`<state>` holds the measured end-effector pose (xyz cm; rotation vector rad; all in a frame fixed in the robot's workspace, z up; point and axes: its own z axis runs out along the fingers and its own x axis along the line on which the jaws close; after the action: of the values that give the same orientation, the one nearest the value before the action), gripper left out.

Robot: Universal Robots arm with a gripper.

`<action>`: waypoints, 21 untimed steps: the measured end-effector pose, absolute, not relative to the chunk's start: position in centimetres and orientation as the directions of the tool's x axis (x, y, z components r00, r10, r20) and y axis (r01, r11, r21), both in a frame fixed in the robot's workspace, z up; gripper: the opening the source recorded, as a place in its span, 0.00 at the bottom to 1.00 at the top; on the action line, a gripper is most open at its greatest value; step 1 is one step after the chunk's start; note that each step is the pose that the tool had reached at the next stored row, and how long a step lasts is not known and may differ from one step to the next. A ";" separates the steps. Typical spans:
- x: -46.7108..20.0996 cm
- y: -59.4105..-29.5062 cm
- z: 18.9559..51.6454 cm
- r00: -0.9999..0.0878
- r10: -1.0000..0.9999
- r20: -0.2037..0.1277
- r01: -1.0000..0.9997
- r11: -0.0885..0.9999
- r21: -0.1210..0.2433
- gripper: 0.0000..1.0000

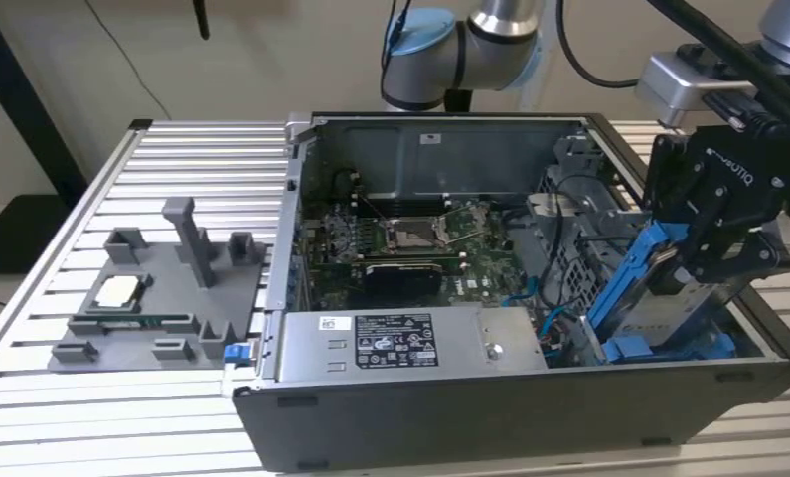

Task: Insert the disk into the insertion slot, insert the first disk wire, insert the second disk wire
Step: 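Insert the disk into the insertion slot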

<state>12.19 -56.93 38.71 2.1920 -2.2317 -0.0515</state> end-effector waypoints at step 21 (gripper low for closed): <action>12.2 -55.3 39.5 -0.018 -1.000 -0.014 -0.999 0.018 0.033 0.40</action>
<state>12.20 -55.30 39.52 2.1918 -2.2315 -0.0515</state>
